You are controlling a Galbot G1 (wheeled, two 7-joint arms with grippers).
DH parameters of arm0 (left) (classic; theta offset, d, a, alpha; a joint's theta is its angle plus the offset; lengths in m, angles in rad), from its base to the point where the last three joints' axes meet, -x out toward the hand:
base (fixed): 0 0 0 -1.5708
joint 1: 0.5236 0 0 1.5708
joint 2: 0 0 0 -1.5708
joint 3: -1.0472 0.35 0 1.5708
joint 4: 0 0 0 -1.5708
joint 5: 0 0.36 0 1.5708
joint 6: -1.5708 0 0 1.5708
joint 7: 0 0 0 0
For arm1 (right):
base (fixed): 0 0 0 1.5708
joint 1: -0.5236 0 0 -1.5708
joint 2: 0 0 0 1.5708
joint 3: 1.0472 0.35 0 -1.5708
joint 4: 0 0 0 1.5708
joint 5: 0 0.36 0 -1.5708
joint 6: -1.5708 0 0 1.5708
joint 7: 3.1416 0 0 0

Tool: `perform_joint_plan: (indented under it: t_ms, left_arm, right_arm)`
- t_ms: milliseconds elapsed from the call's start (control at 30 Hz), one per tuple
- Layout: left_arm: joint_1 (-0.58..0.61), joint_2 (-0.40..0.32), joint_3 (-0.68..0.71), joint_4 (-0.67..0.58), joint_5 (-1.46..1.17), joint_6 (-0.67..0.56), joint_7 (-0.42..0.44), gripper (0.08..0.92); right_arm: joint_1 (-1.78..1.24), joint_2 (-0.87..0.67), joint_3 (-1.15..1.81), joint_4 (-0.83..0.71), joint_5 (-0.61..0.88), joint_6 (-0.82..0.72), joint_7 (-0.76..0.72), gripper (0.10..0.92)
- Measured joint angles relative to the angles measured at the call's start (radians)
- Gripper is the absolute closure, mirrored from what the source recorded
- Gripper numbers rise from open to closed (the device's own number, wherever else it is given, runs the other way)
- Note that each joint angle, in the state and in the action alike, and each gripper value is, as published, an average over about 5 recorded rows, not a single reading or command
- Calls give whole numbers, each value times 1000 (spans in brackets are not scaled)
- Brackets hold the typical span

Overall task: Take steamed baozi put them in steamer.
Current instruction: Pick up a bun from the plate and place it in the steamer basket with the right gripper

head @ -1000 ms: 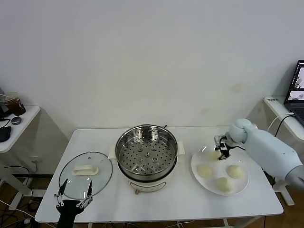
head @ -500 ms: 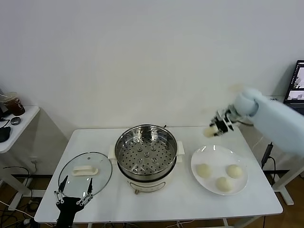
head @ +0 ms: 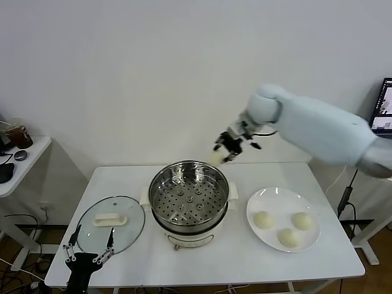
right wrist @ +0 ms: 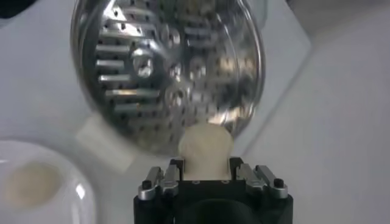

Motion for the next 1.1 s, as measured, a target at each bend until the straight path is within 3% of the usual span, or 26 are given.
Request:
perform_joint_plan:
  t_ms: [800, 933, 1100]
  left_arm:
    - [0, -11, -22, 18, 9, -20, -2, 177]
    - [3, -12, -24, 18, 11, -24, -2, 177]
    - [3, -13, -25, 19, 11, -28, -3, 177]
  right_arm:
    - [-129, 225, -21, -248, -395, 361, 128, 506]
    - [-143, 242, -14, -277, -438, 393, 147, 449]
    - [-148, 246, -8, -294, -468, 418, 165, 308]
